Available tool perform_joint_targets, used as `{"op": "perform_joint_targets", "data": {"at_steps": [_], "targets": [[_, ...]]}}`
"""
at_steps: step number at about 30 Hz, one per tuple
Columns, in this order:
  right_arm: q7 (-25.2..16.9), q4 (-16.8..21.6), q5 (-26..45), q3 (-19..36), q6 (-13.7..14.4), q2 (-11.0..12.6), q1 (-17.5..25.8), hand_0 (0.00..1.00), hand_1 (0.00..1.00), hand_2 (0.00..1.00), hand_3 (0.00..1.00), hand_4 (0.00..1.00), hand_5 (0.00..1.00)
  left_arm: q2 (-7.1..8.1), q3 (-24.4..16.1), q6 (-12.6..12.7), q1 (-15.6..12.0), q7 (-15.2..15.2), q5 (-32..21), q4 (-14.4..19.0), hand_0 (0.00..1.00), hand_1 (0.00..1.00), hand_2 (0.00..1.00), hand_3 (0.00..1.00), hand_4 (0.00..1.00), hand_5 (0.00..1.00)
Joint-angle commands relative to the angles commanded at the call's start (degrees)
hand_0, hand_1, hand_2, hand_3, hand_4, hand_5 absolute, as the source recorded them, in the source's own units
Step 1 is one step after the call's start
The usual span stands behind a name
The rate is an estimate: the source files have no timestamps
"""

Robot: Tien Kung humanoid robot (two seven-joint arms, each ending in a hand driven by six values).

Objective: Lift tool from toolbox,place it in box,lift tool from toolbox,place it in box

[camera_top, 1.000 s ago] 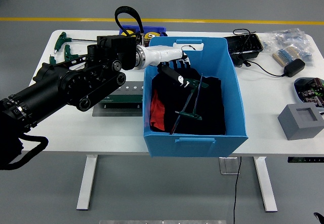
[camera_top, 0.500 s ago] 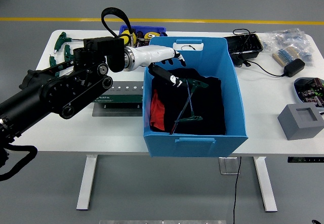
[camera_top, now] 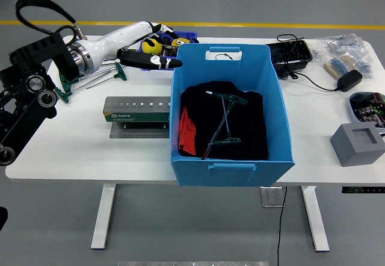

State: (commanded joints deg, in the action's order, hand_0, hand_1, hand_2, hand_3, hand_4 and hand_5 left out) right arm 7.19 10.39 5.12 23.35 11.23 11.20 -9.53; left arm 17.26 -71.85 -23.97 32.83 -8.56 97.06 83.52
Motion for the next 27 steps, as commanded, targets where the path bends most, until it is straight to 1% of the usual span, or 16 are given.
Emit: {"op": "perform_joint_targets", "data": {"at_steps": [3,5,7,8,9,11,12,14,16,18,19,20,22,25,26,27], "targets": [[-0.28,0.13,1.19,-0.7,0.12,-0.19,0.09,0.666,0.661,0.713,0.561,0.782,0.669,-1.21,-6.77,1.89,-6.65,1.03,0.83,3.9,0.726,0.797,0.91,0.81,0.998,0.822],[-0.4,0.35,1.9,-1.68,0.08,-0.19,0.03,0.666,0.661,0.713,0.561,0.782,0.669,-2.23,-11.5,5.13,-11.77,3.87,1.75,6.68,0.726,0.797,0.91,0.81,0.998,0.822],[-0.48,0.45,2.28,-2.17,0.06,-0.21,-0.09,0.666,0.661,0.713,0.561,0.782,0.669,-2.77,-13.65,7.62,-14.82,5.97,1.86,7.82,0.726,0.797,0.91,0.81,0.998,0.822],[-0.52,0.53,2.46,-2.44,0.07,-0.24,-0.18,0.666,0.66,0.713,0.561,0.781,0.669,-3.25,-14.59,9.48,-16.45,7.63,1.35,8.33,0.768,0.822,0.935,0.806,0.998,0.808],[-0.53,0.61,2.52,-2.59,0.1,-0.29,-0.26,0.666,0.66,0.713,0.561,0.781,0.669,-3.74,-15.42,11.75,-18.25,9.68,0.51,8.6,0.768,0.822,0.935,0.806,0.998,0.808],[-0.55,0.7,2.62,-2.76,0.12,-0.35,-0.41,0.666,0.66,0.713,0.561,0.781,0.669,-4.64,-16.57,15.0,-20.56,12.66,-1.53,8.41,0.768,0.822,0.935,0.806,0.998,0.808],[-0.58,0.74,2.73,-2.89,0.12,-0.39,-0.55,0.666,0.66,0.713,0.561,0.781,0.669,-5.66,-17.68,17.16,-22.3,14.64,-3.6,7.99,0.768,0.822,0.935,0.806,0.998,0.808],[-0.67,0.76,3.01,-3.14,0.1,-0.42,-0.73,0.666,0.66,0.713,0.561,0.781,0.668,-7.14,-19.23,20.0,-24.83,17.17,-6.87,7.48,0.767,0.823,0.927,0.806,0.993,0.806],[-0.85,0.74,3.66,-3.45,0.11,-0.51,-0.81,0.666,0.66,0.713,0.561,0.781,0.668,-8.84,-20.87,21.96,-27.23,18.97,-10.41,6.7,0.767,0.823,0.927,0.806,0.993,0.806],[-0.97,0.74,4.18,-3.64,0.11,-0.58,-0.75,0.666,0.66,0.713,0.561,0.781,0.668,-9.93,-21.82,22.44,-28.95,19.56,-15.4,5.76,0.767,0.823,0.927,0.806,0.993,0.806],[-1.02,0.74,4.32,-3.72,0.08,-0.61,-0.66,0.666,0.66,0.713,0.561,0.781,0.668,-10.23,-22.16,22.03,-29.23,18.97,-17.63,4.96,0.767,0.823,0.927,0.806,0.993,0.806],[-1.01,0.74,4.23,-3.69,0.07,-0.66,-0.6,0.664,0.659,0.716,0.562,0.78,0.668,-10.3,-22.38,21.39,-29.16,18.13,-19.87,4.15,0.751,0.799,0.899,0.8,0.963,0.876],[-0.91,0.75,3.72,-3.53,0.08,-0.72,-0.56,0.664,0.659,0.716,0.562,0.78,0.668,-10.14,-22.49,20.53,-28.72,17.17,-24.1,3.0,0.751,0.799,0.899,0.8,0.963,0.876],[-0.71,0.83,3.04,-3.47,0.04,-0.74,-0.63,0.664,0.659,0.716,0.562,0.78,0.668,-9.76,-22.37,19.1,-27.62,15.91,-27.14,1.88,0.751,0.799,0.899,0.8,0.963,0.876],[-0.7,0.85,2.98,-3.5,0.04,-0.75,-0.63,0.665,0.658,0.716,0.561,0.781,0.668,-9.74,-22.32,18.77,-27.47,15.65,-27.57,1.79,0.756,0.797,0.895,0.805,0.936,0.949],[-0.67,0.88,2.86,-3.5,0.06,-0.79,-0.62,0.665,0.658,0.716,0.561,0.781,0.668,-9.77,-22.2,18.27,-27.33,15.22,-28.17,1.68,0.756,0.797,0.895,0.805,0.936,0.949]]}}
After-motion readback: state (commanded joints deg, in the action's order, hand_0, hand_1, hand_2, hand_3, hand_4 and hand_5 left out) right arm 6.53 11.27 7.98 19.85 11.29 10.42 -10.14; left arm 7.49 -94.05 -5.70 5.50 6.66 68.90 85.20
